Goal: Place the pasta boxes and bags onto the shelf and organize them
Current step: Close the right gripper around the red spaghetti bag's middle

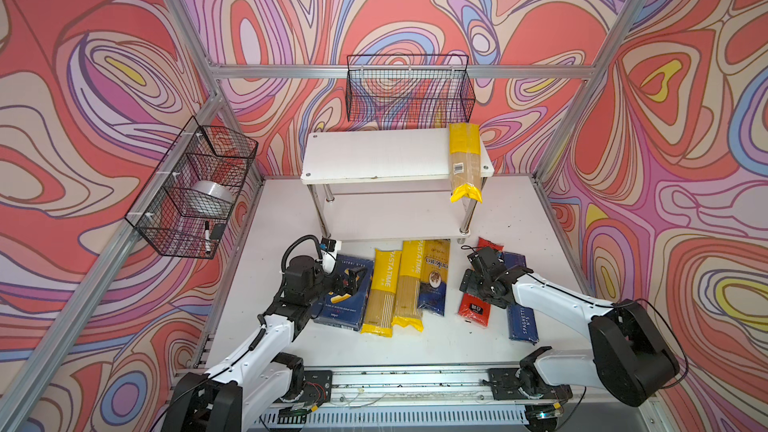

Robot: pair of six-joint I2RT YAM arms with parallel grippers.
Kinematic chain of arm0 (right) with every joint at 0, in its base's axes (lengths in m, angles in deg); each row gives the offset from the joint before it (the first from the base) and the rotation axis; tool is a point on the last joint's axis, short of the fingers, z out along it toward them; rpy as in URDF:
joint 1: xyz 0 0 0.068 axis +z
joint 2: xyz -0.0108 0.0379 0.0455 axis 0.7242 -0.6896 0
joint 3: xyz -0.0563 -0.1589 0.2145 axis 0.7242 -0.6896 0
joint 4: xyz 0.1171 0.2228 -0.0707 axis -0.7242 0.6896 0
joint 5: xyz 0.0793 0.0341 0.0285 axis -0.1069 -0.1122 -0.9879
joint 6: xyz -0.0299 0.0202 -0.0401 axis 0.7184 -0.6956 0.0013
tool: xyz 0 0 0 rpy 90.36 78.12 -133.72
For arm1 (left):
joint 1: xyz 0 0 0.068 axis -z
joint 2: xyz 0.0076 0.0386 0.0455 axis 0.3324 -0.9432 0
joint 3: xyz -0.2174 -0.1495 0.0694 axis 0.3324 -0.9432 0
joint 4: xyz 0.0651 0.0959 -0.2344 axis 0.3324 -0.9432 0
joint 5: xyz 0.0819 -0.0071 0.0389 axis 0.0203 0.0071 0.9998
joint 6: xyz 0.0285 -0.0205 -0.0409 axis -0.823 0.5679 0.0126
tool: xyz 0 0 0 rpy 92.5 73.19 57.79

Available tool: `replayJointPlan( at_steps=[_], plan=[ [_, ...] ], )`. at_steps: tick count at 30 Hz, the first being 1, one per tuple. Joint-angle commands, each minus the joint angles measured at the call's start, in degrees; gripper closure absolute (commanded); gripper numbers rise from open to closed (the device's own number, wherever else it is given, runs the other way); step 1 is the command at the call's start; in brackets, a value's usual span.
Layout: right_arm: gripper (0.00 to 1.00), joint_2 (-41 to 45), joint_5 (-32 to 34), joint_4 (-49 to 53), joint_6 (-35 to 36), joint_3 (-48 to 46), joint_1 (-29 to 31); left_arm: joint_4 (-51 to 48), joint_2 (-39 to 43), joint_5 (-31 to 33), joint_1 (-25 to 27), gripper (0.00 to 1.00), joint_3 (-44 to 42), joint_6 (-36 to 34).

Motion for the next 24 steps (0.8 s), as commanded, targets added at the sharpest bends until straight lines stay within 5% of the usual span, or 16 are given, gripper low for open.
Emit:
replayJointPlan(
  at_steps=[1, 15, 24],
  plan=[
    [0.06, -0.5, 0.2, -2.1, -0.6, -1.2, 0.2, 0.9, -0.4, -0.9, 0.2, 0.00, 0.9, -0.5],
    [0.09, -4.5, 3.0, 0.1, -1.6, -1.8, 0.2, 1.1, -1.1, -0.9, 0.1, 0.00, 1.0, -0.5],
    [0.26, -4.0, 1.3, -0.8, 1.6, -1.9, 0.3, 0.9, -0.5, -0.4, 0.1, 0.00, 1.0, -0.6]
  ],
)
